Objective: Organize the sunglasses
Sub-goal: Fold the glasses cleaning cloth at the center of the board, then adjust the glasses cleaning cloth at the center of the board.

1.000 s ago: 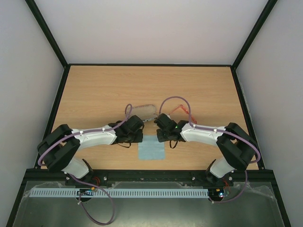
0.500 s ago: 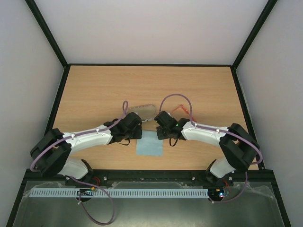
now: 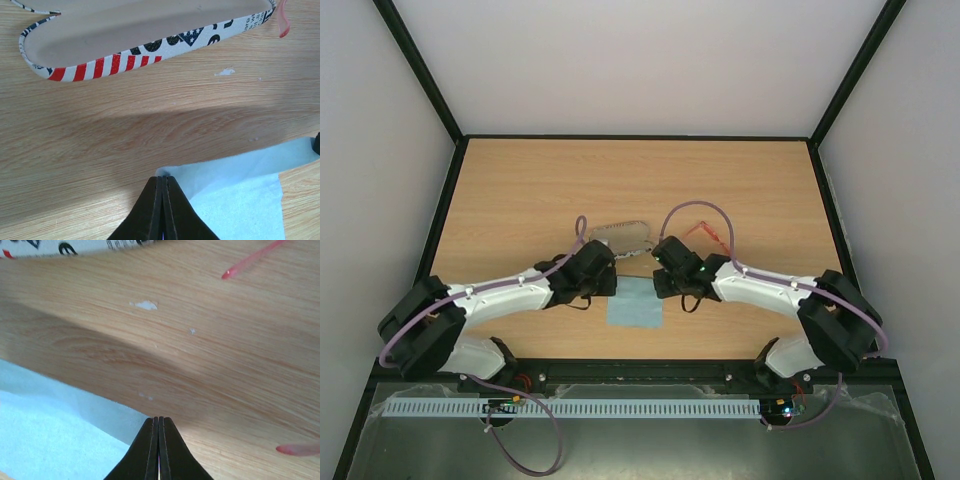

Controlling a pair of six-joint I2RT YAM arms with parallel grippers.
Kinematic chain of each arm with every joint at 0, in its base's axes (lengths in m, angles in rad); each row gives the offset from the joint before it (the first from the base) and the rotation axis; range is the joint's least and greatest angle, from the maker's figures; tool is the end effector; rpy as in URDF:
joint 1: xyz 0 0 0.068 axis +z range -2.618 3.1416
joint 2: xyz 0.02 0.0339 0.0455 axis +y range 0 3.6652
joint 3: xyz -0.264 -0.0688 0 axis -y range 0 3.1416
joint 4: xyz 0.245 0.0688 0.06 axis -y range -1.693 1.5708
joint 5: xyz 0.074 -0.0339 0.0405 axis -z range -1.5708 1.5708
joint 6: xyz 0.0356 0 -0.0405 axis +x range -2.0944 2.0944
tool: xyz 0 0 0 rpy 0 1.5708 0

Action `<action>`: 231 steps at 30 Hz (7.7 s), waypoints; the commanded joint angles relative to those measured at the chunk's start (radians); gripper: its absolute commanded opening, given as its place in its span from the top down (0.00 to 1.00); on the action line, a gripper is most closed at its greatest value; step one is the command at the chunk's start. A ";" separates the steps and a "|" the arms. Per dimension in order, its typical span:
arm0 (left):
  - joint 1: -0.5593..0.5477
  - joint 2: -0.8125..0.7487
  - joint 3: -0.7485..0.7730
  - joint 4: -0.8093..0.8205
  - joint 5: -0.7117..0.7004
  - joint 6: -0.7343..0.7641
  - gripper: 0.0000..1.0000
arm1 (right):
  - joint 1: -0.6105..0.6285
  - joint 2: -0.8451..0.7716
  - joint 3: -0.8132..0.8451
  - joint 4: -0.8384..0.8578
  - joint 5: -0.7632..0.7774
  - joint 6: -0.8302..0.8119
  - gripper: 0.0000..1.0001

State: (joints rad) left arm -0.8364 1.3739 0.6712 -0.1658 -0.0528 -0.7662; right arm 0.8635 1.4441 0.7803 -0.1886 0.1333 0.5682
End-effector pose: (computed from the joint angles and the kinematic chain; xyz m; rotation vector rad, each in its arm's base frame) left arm 0.1789 -0.1953 0.1762 0.0647 2.5457 -0.6232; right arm 0.1911 0.2162 0.1894 -0.3025 2.4549 0.4848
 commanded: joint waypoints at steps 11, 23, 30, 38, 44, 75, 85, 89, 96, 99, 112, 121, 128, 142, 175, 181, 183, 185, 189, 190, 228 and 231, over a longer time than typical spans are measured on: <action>0.004 -0.071 -0.086 0.057 0.028 0.009 0.98 | -0.001 -0.065 -0.079 0.010 -0.061 -0.033 0.99; -0.022 -0.101 -0.145 0.072 0.045 -0.022 0.98 | 0.029 -0.091 -0.134 0.028 -0.090 -0.004 0.99; -0.040 -0.114 -0.162 0.074 0.043 -0.040 0.98 | 0.038 -0.118 -0.169 0.044 -0.110 0.017 0.99; -0.069 -0.111 -0.177 0.082 0.036 -0.063 0.98 | 0.056 -0.112 -0.184 0.055 -0.112 0.026 0.99; -0.077 -0.114 -0.192 0.091 0.033 -0.076 0.98 | 0.078 -0.102 -0.183 0.057 -0.103 0.034 0.99; -0.107 -0.138 -0.223 0.092 0.014 -0.107 0.98 | 0.118 -0.095 -0.207 0.069 -0.088 0.059 0.99; -0.111 -0.130 -0.241 0.113 0.030 -0.113 0.97 | 0.129 -0.092 -0.205 0.059 -0.069 0.061 0.99; -0.113 -0.130 -0.236 0.114 0.030 -0.116 0.96 | 0.129 -0.098 -0.205 0.053 -0.061 0.060 0.99; -0.119 -0.119 -0.229 0.114 0.034 -0.117 0.96 | 0.130 -0.100 -0.209 0.055 -0.061 0.059 0.99; -0.122 -0.117 -0.232 0.114 0.032 -0.121 0.96 | 0.130 -0.098 -0.208 0.057 -0.066 0.059 0.99; -0.132 -0.124 -0.250 0.111 0.035 -0.134 0.92 | 0.131 -0.105 -0.210 0.058 -0.083 0.054 0.97; -0.132 -0.138 -0.253 0.105 0.028 -0.142 0.91 | 0.137 -0.109 -0.225 0.069 -0.100 0.057 0.98; -0.132 -0.155 -0.250 0.092 0.016 -0.146 0.91 | 0.149 -0.112 -0.225 0.079 -0.100 0.063 0.99; -0.132 -0.191 -0.257 0.073 0.008 -0.156 0.92 | 0.185 -0.118 -0.224 0.095 -0.113 0.063 0.99; -0.086 -0.214 -0.087 -0.161 0.045 -0.068 0.01 | 0.215 -0.300 -0.186 -0.086 -0.023 0.186 0.76; 0.034 -0.335 -0.130 -0.179 0.076 -0.091 0.01 | 0.214 -0.089 -0.062 -0.001 -0.076 0.157 0.73; 0.051 -0.420 -0.170 -0.178 0.073 -0.135 0.01 | 0.214 -0.022 -0.015 0.022 -0.099 0.155 0.73; 0.055 -0.508 -0.205 -0.191 0.065 -0.176 0.01 | 0.214 0.032 0.018 0.057 -0.137 0.154 0.73; 0.057 -0.644 -0.224 -0.265 0.045 -0.211 0.01 | 0.213 0.125 0.065 0.118 -0.195 0.162 0.74; 0.057 -0.677 -0.224 -0.283 0.043 -0.215 0.01 | 0.214 0.147 0.075 0.127 -0.205 0.163 0.74; 0.057 -0.712 -0.271 -0.298 0.077 -0.220 0.01 | 0.197 0.187 0.081 0.117 -0.129 0.147 0.92; 0.058 -0.695 -0.274 -0.289 0.084 -0.216 0.01 | 0.182 0.173 0.041 0.111 -0.119 0.152 0.91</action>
State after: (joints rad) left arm -0.7841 0.6605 0.4065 -0.4622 0.0116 -0.9955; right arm 1.0634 1.6451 0.8753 -0.0246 -0.0235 0.7197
